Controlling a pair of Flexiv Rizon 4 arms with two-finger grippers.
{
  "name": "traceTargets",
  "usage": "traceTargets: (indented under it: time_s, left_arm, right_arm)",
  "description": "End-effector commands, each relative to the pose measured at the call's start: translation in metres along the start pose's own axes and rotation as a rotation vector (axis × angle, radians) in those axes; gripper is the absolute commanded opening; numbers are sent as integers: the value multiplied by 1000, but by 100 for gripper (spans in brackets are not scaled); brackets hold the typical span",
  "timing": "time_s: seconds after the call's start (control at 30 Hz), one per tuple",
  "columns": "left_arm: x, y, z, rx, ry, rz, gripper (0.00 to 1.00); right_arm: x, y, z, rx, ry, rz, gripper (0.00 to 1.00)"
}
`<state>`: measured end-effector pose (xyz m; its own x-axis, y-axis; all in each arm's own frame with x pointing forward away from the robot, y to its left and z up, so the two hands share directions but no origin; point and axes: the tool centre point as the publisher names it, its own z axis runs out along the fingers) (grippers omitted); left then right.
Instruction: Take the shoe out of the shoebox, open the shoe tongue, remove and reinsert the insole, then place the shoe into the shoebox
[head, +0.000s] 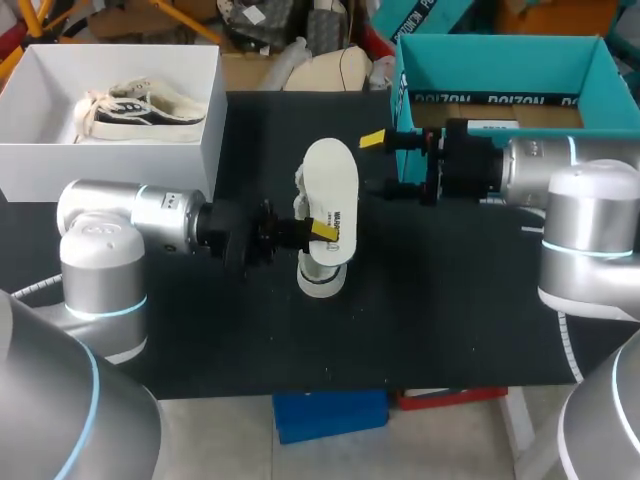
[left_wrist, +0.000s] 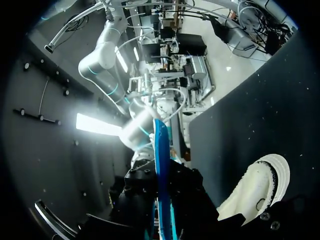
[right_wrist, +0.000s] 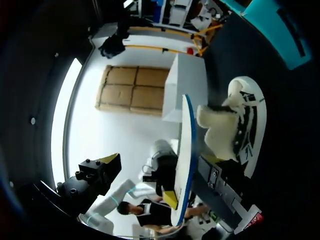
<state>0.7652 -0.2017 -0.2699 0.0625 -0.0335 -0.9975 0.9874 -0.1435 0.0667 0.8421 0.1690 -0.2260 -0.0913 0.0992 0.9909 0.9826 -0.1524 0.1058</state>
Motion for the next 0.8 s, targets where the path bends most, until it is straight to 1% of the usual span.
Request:
traceTargets:
  time_s: [0.03, 0.23, 0.3, 0.33, 0.4, 0.43, 0.5, 0.57, 0.63, 0.7, 0.77, 0.8]
  left_arm:
    - [0, -1, 0, -4, 2, 3, 0]
    - [0, -1, 0, -4, 2, 3, 0]
    - [0, -1, 0, -4, 2, 3, 0]
    - [0, -1, 0, -4, 2, 3, 0]
    - [0, -1, 0, -4, 2, 3, 0]
    - [0, -1, 0, -4, 2, 3, 0]
    - [0, -1, 0, -4, 2, 3, 0]
    - [0, -1, 0, -4, 2, 3, 0]
    - [0, -1, 0, -4, 2, 3, 0]
    - [0, -1, 0, -4, 2, 3, 0]
    - [0, -1, 0, -4, 2, 3, 0]
    - [0, -1, 0, -4, 2, 3, 0]
  right_arm:
    - [-9, 2, 2, 71, -1, -9, 100]
    - [-20, -11, 14, 113, 16, -3, 99]
    - [-21, -15, 18, 123, 24, -2, 91]
    - [-22, -18, 20, 125, 28, -1, 82]
    - [-24, -24, 25, 137, 35, 5, 75]
    - [-26, -27, 27, 150, 33, 11, 67]
    - [-29, -32, 30, 161, 23, 16, 58]
    - [-30, -36, 32, 161, 25, 18, 57]
    - [-30, -38, 33, 162, 25, 18, 49]
    - [-30, -40, 35, 164, 25, 18, 49]
    - [-31, -42, 36, 167, 21, 20, 43]
    - [-32, -43, 37, 168, 21, 21, 42]
